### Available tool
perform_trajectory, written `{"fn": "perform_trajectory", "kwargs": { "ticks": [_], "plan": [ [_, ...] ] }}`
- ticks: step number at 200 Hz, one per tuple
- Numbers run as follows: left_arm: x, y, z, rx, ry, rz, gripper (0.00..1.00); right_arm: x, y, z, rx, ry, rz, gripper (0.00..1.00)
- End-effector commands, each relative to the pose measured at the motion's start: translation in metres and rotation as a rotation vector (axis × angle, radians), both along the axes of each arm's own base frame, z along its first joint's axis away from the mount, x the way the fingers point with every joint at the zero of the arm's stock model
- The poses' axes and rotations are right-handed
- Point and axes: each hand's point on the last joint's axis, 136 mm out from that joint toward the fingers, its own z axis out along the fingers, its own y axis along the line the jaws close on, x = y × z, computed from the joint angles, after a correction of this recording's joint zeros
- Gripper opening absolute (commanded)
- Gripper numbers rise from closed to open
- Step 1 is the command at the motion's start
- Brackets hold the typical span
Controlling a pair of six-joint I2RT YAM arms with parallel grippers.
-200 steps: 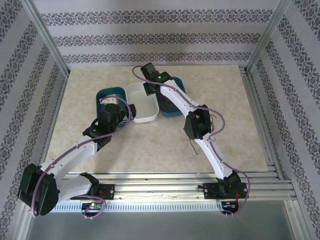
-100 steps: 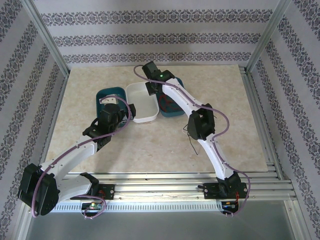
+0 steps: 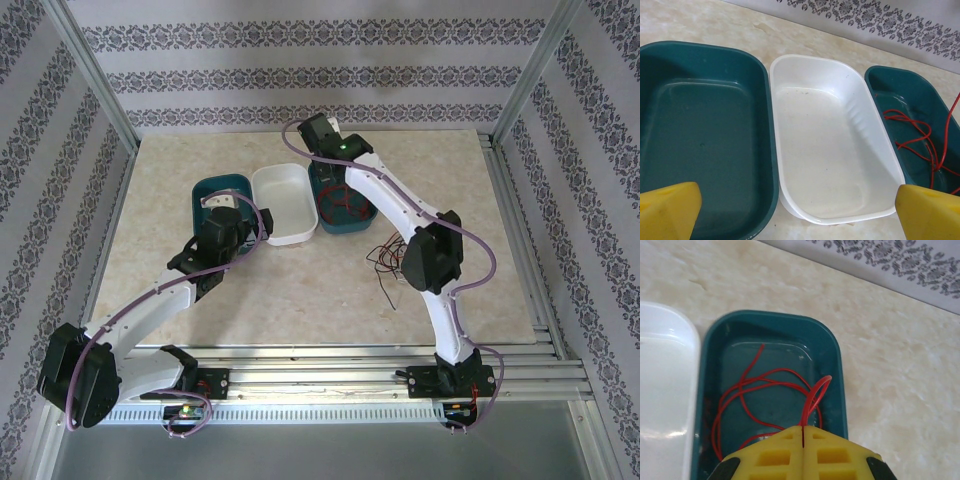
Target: Untangle the cables
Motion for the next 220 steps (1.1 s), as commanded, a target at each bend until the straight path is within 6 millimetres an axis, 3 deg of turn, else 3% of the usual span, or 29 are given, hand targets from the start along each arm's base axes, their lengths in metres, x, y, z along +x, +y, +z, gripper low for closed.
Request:
{"fn": "perform_trajectory", "kwargs": {
  "ticks": [1,48,89,167,220],
  "plan": [
    [0.004,0.0,0.001,-0.026,-0.01,0.005,0.99,0.002,-0.026,0.001,-0.052,-0.018,-0.083,0.0],
    [0.004,-0.003,0.001,-0.029,-0.005,-0.009,0.99,0.028,-0.047,-0.029,-0.107,0.025,-0.128,0.0],
    [0.006,-0.003,0.002,-0.019,-0.006,-0.008,0.99,0.041,-0.05,-0.06,-0.163,0.087,-0.113,0.0],
    [0.011,-0.007,-0.001,-0.024,0.001,-0.017,0.99,0.041,-0.004,-0.1,-0.08,0.172,0.021,0.0],
    [0.008,-0.005,-0.001,-0.026,0.002,-0.012,0.99,0.039,0.011,-0.12,0.003,0.237,0.069,0.0]
  ]
}}
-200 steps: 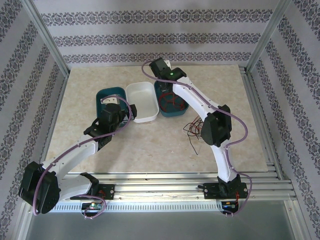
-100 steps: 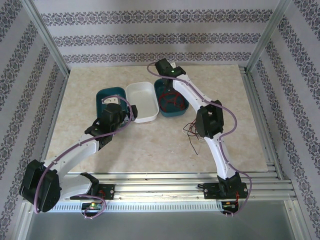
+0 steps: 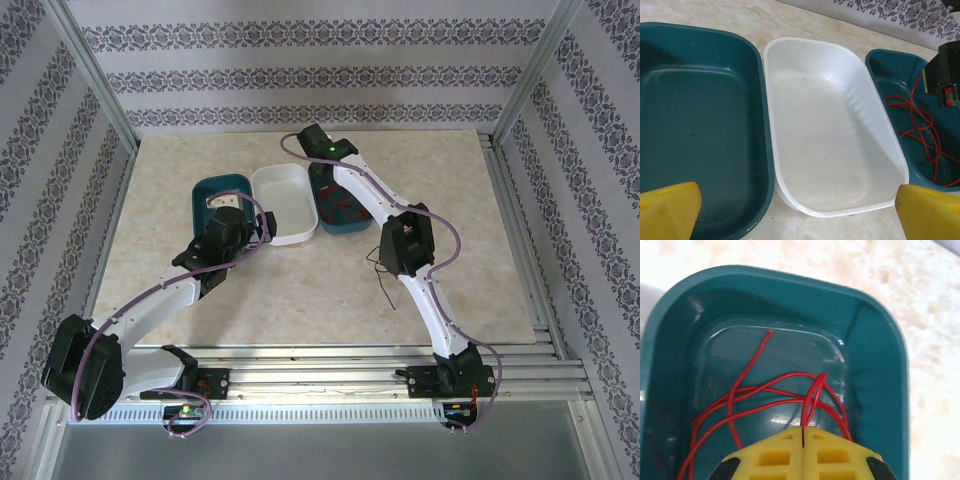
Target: Untangle the cables
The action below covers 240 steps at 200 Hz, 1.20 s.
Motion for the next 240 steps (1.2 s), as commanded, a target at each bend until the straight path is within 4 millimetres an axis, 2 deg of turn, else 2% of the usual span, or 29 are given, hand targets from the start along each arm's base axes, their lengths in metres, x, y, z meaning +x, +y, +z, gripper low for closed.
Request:
{"fn": "perform_trajectory", "kwargs": {
  "ticks": [1,43,57,105,123,137,145,171,193,217,240],
  "plan": [
    [0.006,0.002,0.014,-0.028,-0.041,0.017,0.99,-0.004,0.008,-0.016,0.043,0.062,0.03,0.0],
    [0.005,0.002,0.014,-0.031,-0.038,0.016,0.99,-0.008,0.017,-0.028,0.113,0.116,0.061,0.0],
    [0.005,0.002,0.013,-0.031,-0.037,0.015,0.99,-0.009,0.023,-0.032,0.156,0.135,0.069,0.04],
    [0.004,0.002,0.013,-0.03,-0.035,0.014,0.99,-0.001,0.017,-0.037,0.18,0.138,0.044,0.06],
    [0.004,0.003,0.013,-0.028,-0.035,0.015,0.99,-0.001,0.017,-0.044,0.203,0.162,0.045,0.11],
    [0.004,0.003,0.013,-0.026,-0.034,0.017,0.99,-0.001,0.019,-0.048,0.223,0.173,0.044,0.2],
    [0.004,0.003,0.012,-0.025,-0.033,0.018,0.99,-0.002,0.021,-0.048,0.231,0.174,0.044,0.22],
    [0.004,0.003,0.013,-0.022,-0.03,0.017,0.99,0.001,0.022,-0.031,0.247,0.142,0.045,0.3],
    [0.003,0.004,0.014,-0.022,-0.034,0.018,0.99,0.003,0.019,-0.005,0.249,0.097,0.05,0.38],
    [0.002,0.005,0.015,-0.021,-0.036,0.021,0.99,0.001,0.014,0.024,0.244,0.054,0.047,0.4],
    [0.002,0.005,0.014,-0.021,-0.036,0.023,0.99,-0.004,0.008,0.049,0.24,0.016,0.047,0.47]
  ]
}}
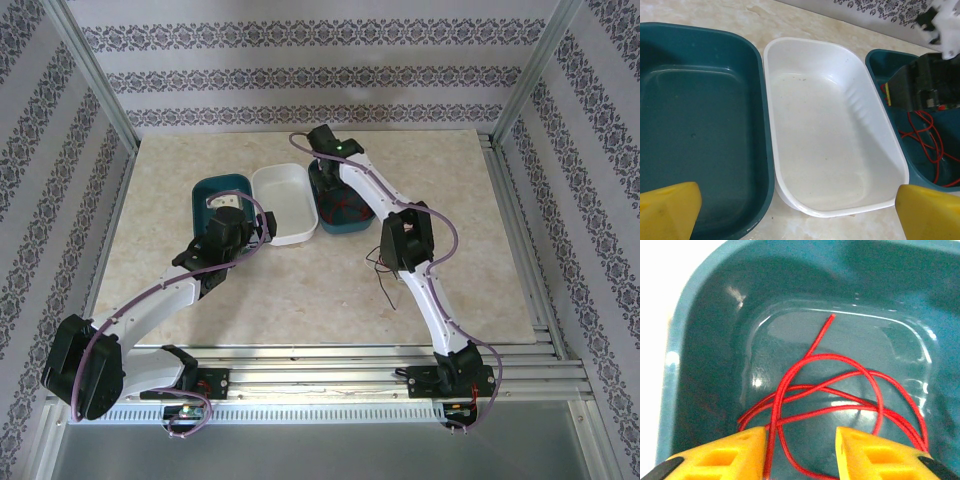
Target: Untangle the cables
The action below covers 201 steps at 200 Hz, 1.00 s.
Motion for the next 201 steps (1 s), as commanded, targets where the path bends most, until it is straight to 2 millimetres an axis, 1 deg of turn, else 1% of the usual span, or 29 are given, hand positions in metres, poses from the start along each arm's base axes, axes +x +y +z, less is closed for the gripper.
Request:
{"fn": "perform_trajectory", "kwargs": {
  "ticks": [1,16,32,46,56,84,105,111,114,124,127,142,160,168,177,178,179,184,186,201],
  "plan": [
    [0.002,0.006,0.014,-0.02,-0.036,0.022,0.99,-0.002,-0.009,0.072,0.016,-0.116,-0.014,0.47],
    [0.002,0.006,0.015,-0.02,-0.037,0.023,0.99,-0.005,-0.013,0.084,0.017,-0.132,-0.015,0.52],
    [0.002,0.006,0.015,-0.021,-0.04,0.023,0.99,-0.008,-0.014,0.089,0.02,-0.142,-0.011,0.56],
    [0.002,0.006,0.014,-0.021,-0.038,0.023,0.99,-0.009,-0.016,0.09,0.015,-0.146,-0.015,0.56],
    [0.002,0.005,0.015,-0.022,-0.039,0.021,0.99,-0.009,-0.016,0.087,0.008,-0.14,-0.016,0.56],
    [0.001,0.005,0.016,-0.023,-0.041,0.015,0.99,-0.013,-0.02,0.083,-0.014,-0.122,-0.031,0.52],
    [0.001,0.005,0.019,-0.019,-0.044,0.011,0.99,-0.02,-0.027,0.091,-0.018,-0.125,-0.054,0.52],
    [0.0,0.004,0.018,-0.017,-0.043,0.007,0.99,-0.022,-0.031,0.098,-0.015,-0.136,-0.064,0.52],
    [0.0,0.004,0.018,-0.016,-0.041,0.005,0.99,-0.025,-0.033,0.096,-0.017,-0.131,-0.069,0.52],
    [0.0,0.003,0.018,-0.015,-0.04,-0.001,0.99,-0.032,-0.039,0.103,-0.01,-0.142,-0.083,0.52],
    [0.0,0.003,0.018,-0.015,-0.039,-0.003,0.99,-0.034,-0.042,0.106,-0.005,-0.149,-0.088,0.52],
    [0.0,0.0,0.018,-0.017,-0.036,-0.019,0.99,-0.05,-0.057,0.109,0.009,-0.147,-0.124,0.51],
    [0.0,-0.006,0.016,-0.017,-0.029,-0.045,0.99,-0.072,-0.083,0.113,0.046,-0.152,-0.19,0.5],
    [0.0,-0.01,0.015,-0.018,-0.024,-0.064,0.99,-0.085,-0.096,0.106,0.061,-0.132,-0.221,0.5],
    [0.001,-0.015,0.016,-0.021,-0.021,-0.084,0.99,-0.098,-0.112,0.103,0.094,-0.12,-0.258,0.5],
    [0.001,-0.016,0.016,-0.022,-0.022,-0.088,0.99,-0.099,-0.115,0.105,0.098,-0.125,-0.265,0.5],
    [0.002,-0.017,0.016,-0.022,-0.022,-0.09,0.99,-0.102,-0.117,0.097,0.091,-0.108,-0.27,0.5],
    [0.002,-0.021,0.015,-0.022,-0.018,-0.105,0.99,-0.109,-0.127,0.093,0.107,-0.09,-0.293,0.5],
    [0.002,-0.024,0.015,-0.022,-0.017,-0.114,0.99,-0.112,-0.13,0.095,0.117,-0.091,-0.299,0.49],
    [0.005,-0.041,0.015,-0.021,-0.014,-0.167,0.99,-0.135,-0.158,0.083,0.164,-0.038,-0.373,0.48]
  ]
}}
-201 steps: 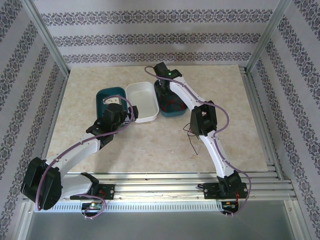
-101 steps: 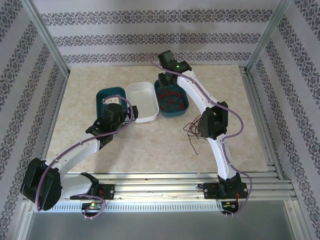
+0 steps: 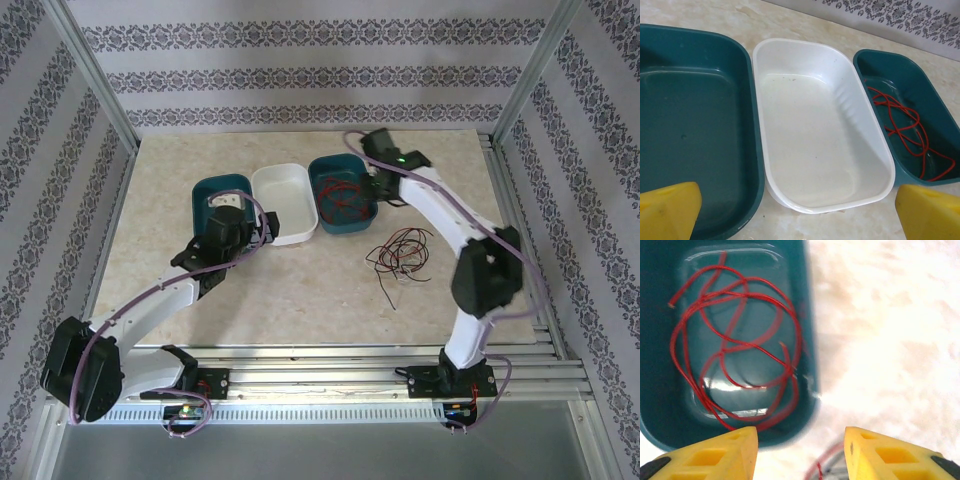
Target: Untangle the cables
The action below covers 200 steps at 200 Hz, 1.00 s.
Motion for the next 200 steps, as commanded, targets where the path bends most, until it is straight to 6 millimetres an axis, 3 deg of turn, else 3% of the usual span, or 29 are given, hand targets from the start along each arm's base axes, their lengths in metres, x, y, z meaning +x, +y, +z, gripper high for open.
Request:
{"fn": "perform_trajectory", "kwargs": {
  "ticks": [1,32,56,82,113,138,162,200],
  "plan": [
    [0.007,-0.029,0.011,0.001,-0.015,-0.105,0.99,-0.021,-0.036,-0.01,0.118,0.024,-0.137,0.48],
    [0.013,-0.087,0.011,0.017,-0.01,-0.244,0.99,-0.059,-0.08,-0.029,0.153,0.048,-0.247,0.48],
    [0.015,-0.143,0.004,0.035,0.008,-0.371,0.99,-0.08,-0.096,-0.044,0.161,0.067,-0.284,0.48],
    [0.021,-0.199,-0.005,0.033,0.046,-0.501,0.97,-0.088,-0.103,-0.058,0.162,0.086,-0.307,0.48],
    [0.023,-0.251,-0.021,0.044,0.076,-0.618,0.91,-0.084,-0.107,-0.064,0.184,0.1,-0.316,0.46],
    [0.022,-0.276,-0.047,0.064,0.124,-0.672,0.87,-0.071,-0.103,-0.053,0.2,0.071,-0.284,0.46],
    [0.016,-0.284,-0.075,0.077,0.178,-0.687,0.83,-0.057,-0.084,-0.042,0.297,0.065,-0.239,0.45],
    [0.004,-0.289,-0.102,0.047,0.22,-0.69,0.69,-0.047,-0.06,-0.055,0.323,0.084,-0.247,0.42]
  ]
}}
